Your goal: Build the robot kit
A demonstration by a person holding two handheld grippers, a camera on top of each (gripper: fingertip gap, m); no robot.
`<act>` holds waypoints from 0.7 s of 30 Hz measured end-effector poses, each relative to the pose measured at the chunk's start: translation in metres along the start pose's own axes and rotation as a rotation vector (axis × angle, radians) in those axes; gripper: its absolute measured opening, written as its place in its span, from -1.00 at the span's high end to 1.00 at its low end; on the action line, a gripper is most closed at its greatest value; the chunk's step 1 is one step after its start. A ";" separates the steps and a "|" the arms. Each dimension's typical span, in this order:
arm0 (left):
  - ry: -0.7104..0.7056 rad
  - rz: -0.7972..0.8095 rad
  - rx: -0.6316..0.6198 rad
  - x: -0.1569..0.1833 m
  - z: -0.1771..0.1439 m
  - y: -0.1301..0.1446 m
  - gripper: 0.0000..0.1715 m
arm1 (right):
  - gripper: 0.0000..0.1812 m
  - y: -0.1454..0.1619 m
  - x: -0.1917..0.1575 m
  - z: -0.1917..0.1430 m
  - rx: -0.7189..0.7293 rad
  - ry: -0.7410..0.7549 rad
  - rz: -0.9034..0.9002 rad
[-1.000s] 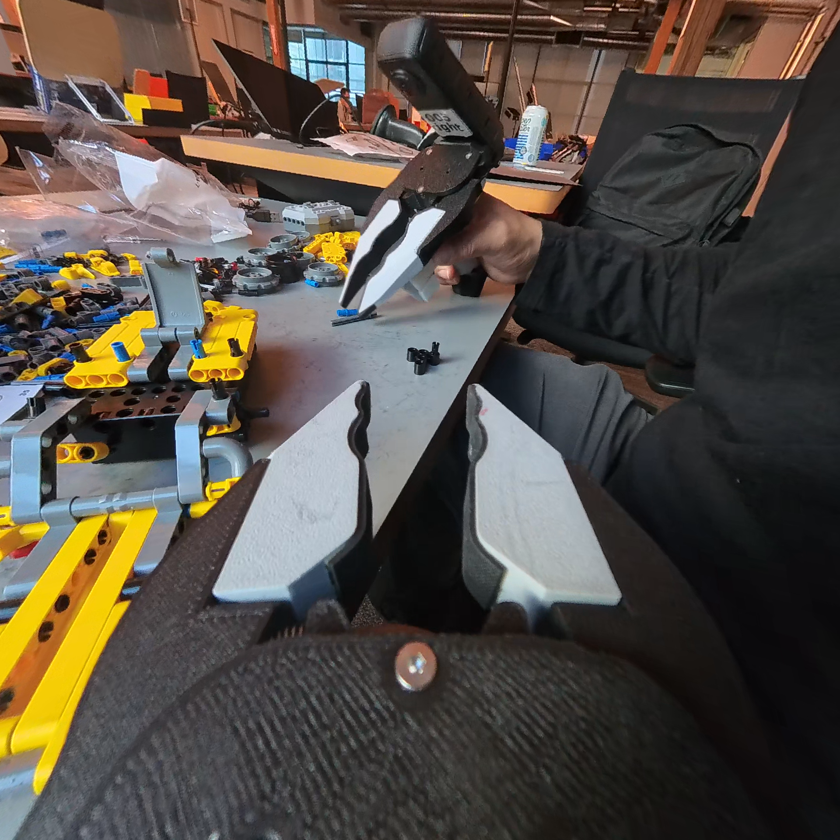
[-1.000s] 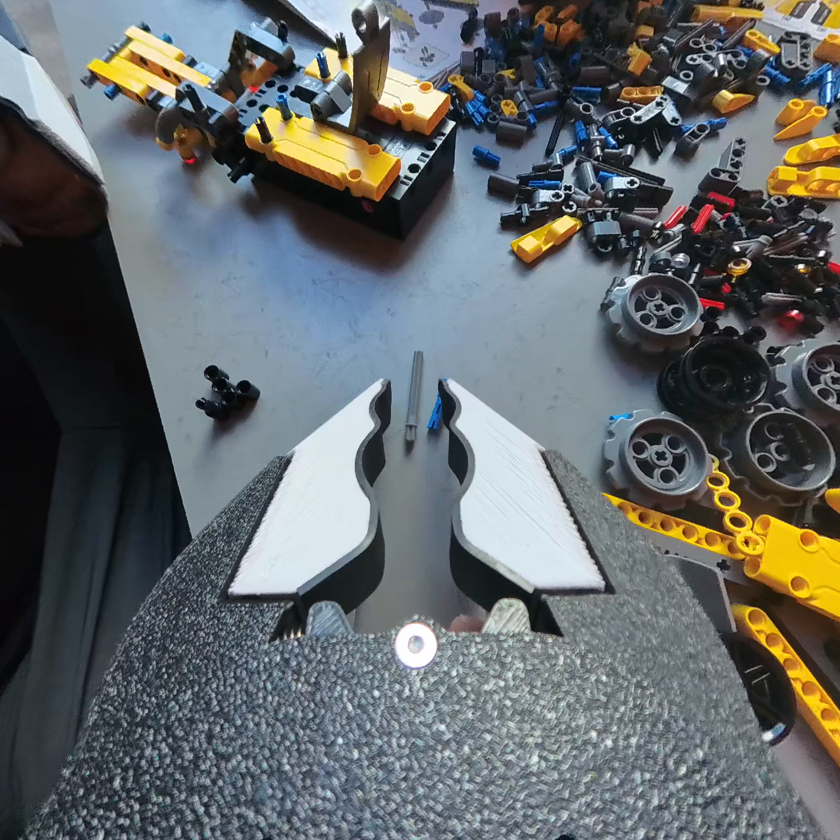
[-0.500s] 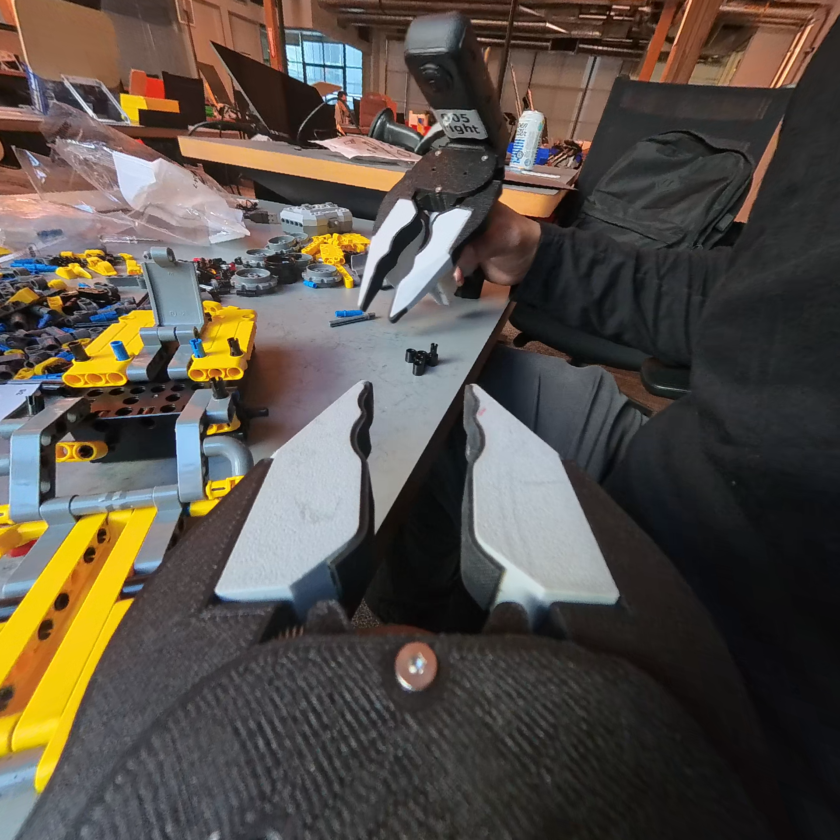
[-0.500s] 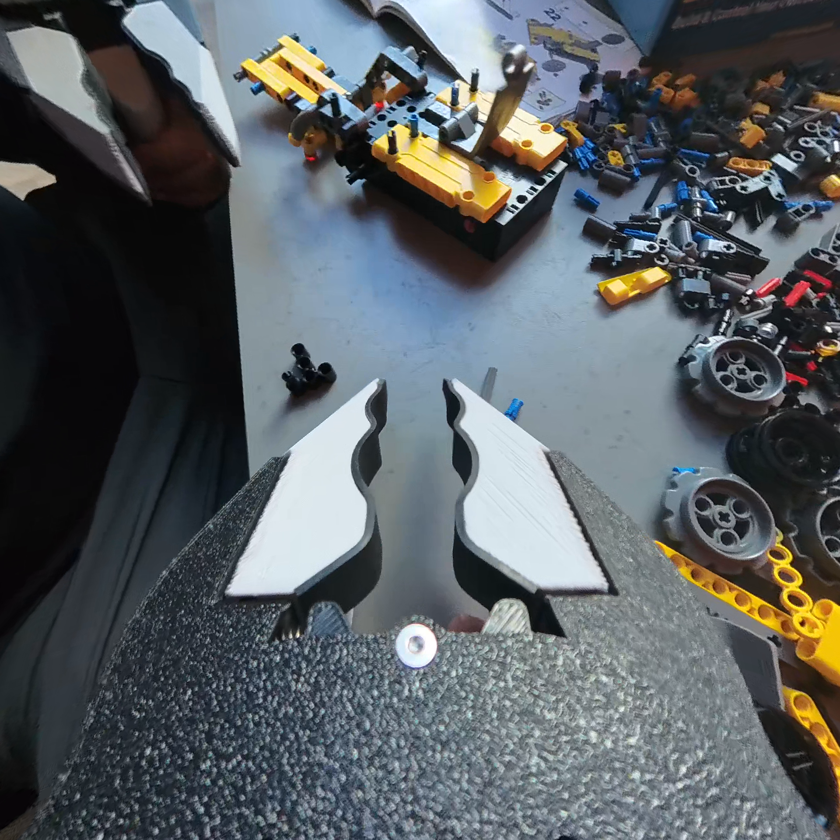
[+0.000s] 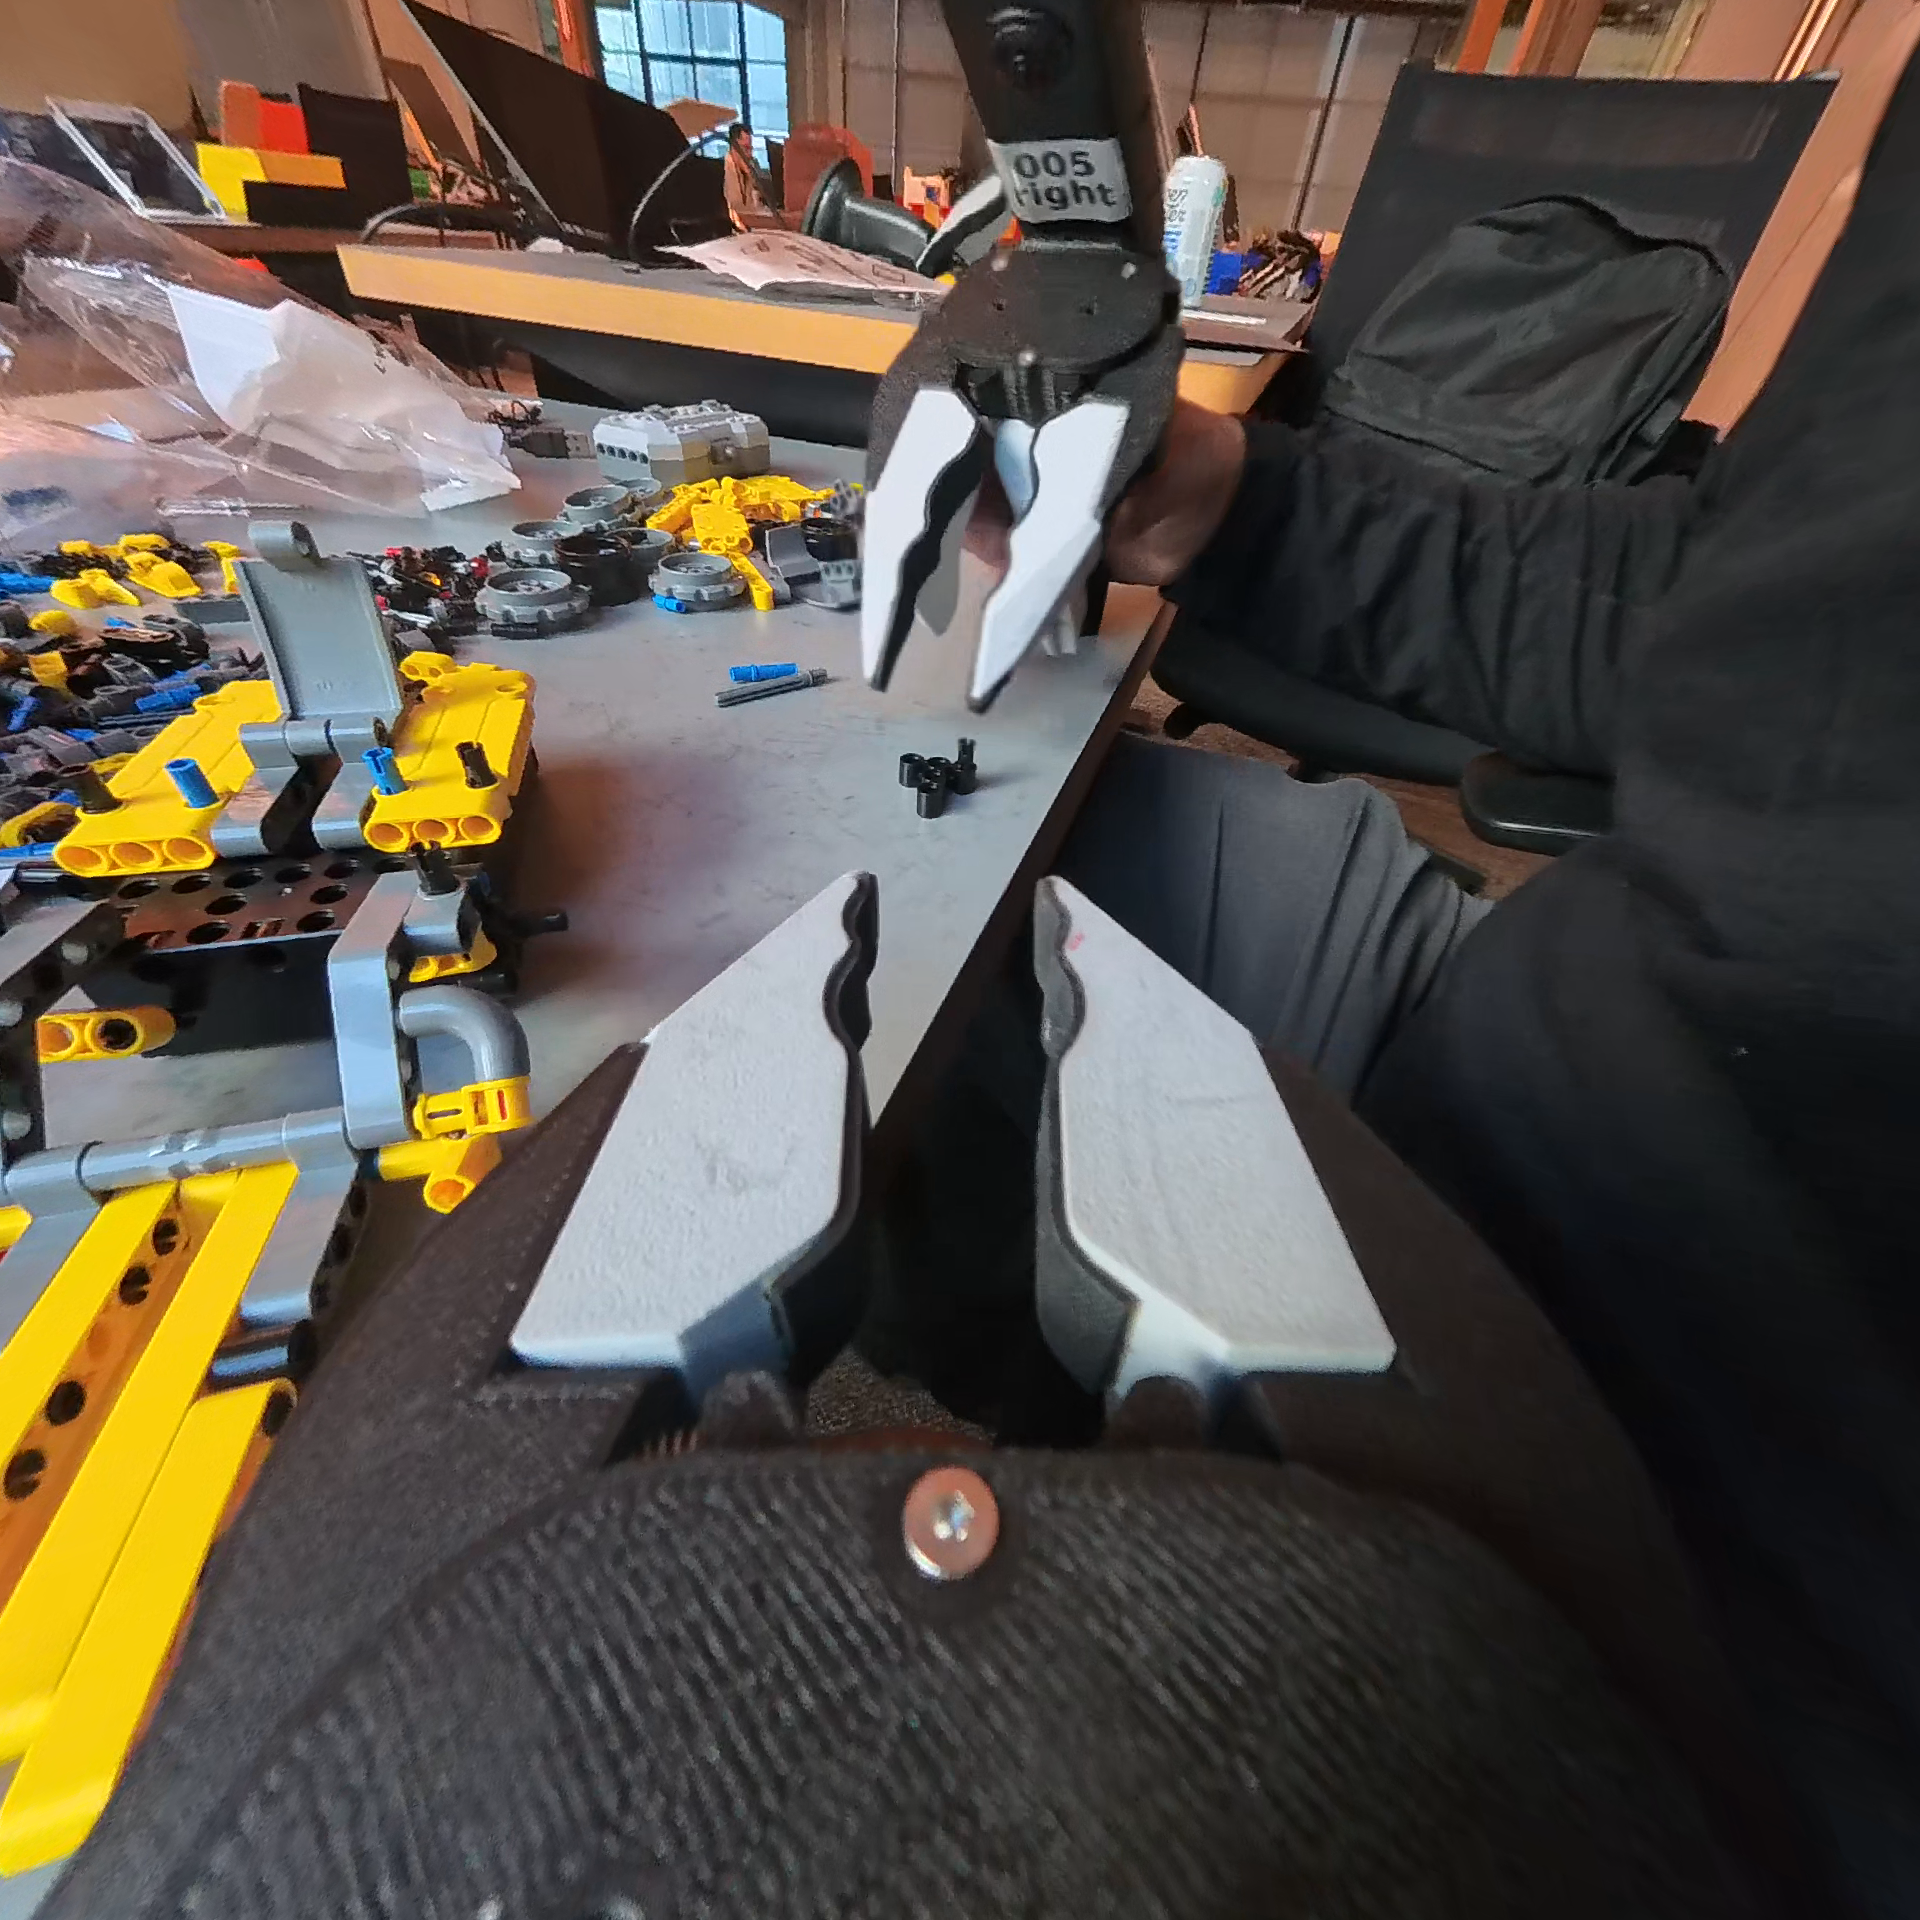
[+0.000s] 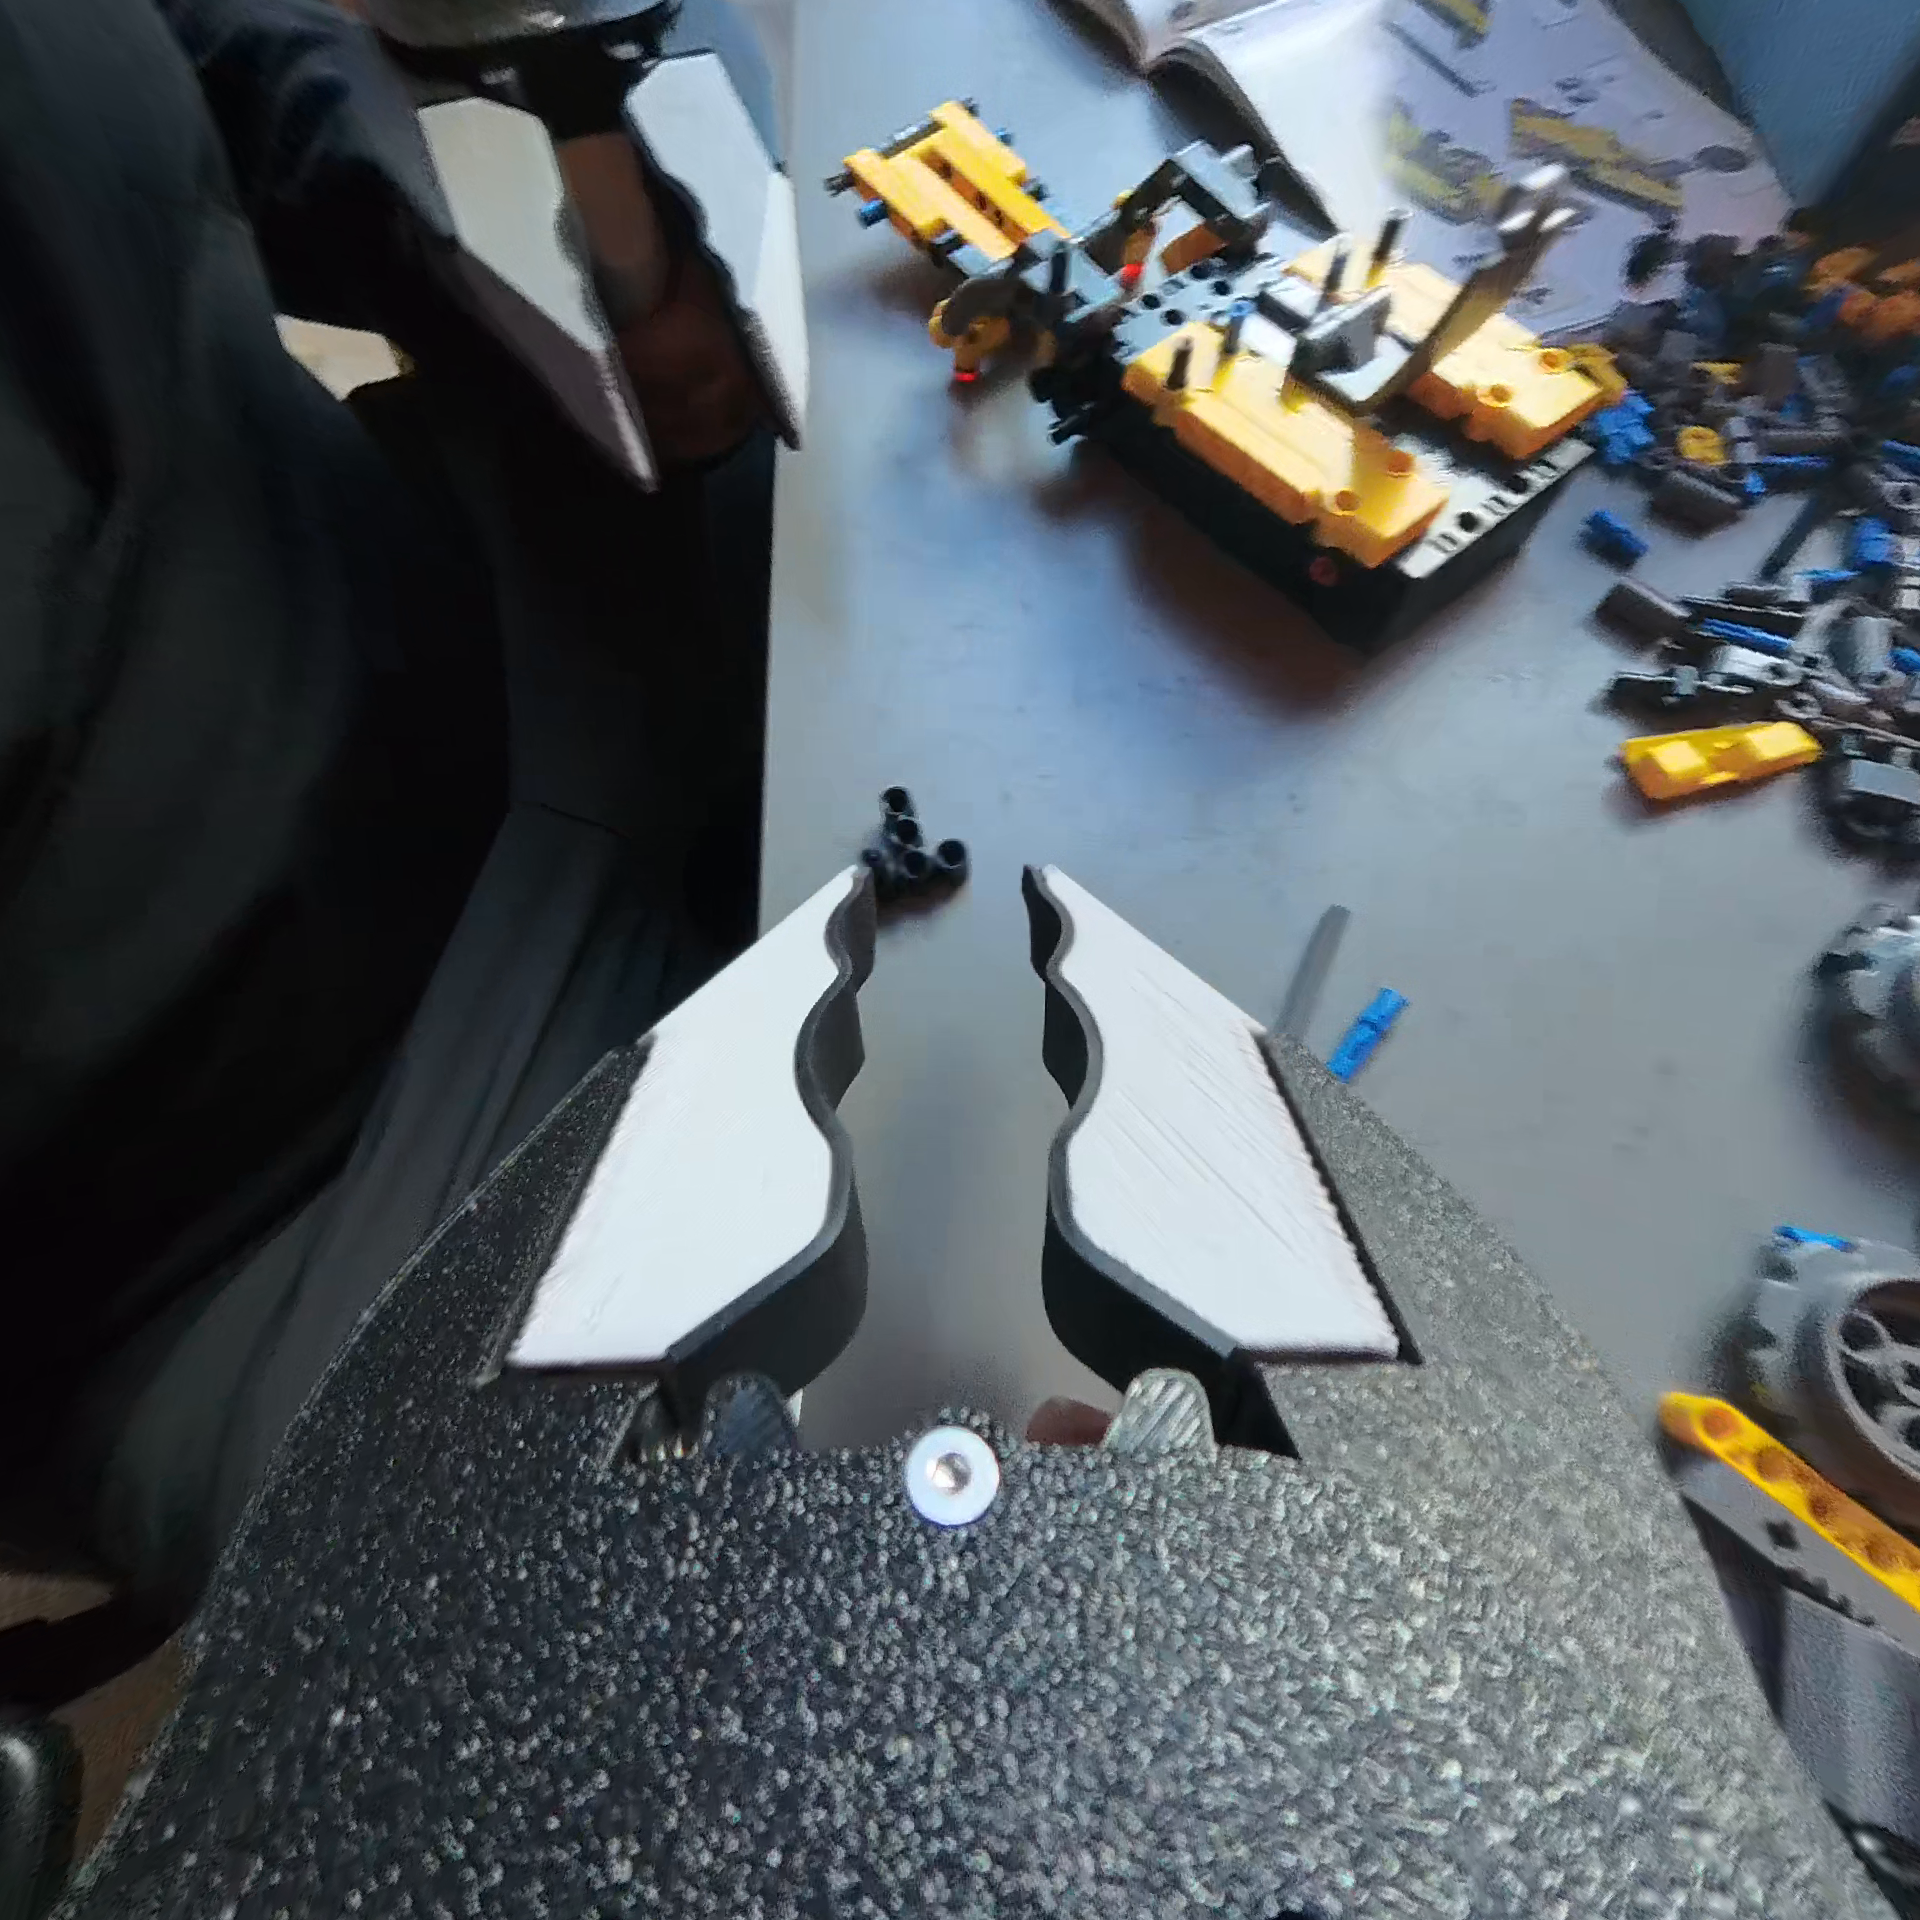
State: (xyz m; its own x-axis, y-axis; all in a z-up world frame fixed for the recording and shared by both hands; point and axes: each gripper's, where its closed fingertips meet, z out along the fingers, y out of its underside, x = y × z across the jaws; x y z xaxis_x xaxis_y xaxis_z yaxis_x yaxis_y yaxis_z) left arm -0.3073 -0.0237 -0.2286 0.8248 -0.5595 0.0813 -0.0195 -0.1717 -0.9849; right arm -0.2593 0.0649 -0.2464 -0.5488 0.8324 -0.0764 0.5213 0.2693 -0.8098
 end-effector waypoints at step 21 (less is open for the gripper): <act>0.007 0.005 -0.041 0.004 0.005 0.006 0.65 | 0.74 0.008 -0.013 0.020 -0.114 -0.030 -0.029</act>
State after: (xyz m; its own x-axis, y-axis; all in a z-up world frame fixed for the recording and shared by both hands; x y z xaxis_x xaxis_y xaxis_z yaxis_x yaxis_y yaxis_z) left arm -0.3013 -0.0225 -0.2353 0.8208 -0.5660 0.0772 -0.0470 -0.2016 -0.9783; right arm -0.2617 0.0467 -0.2636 -0.5835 0.8089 -0.0728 0.5749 0.3481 -0.7405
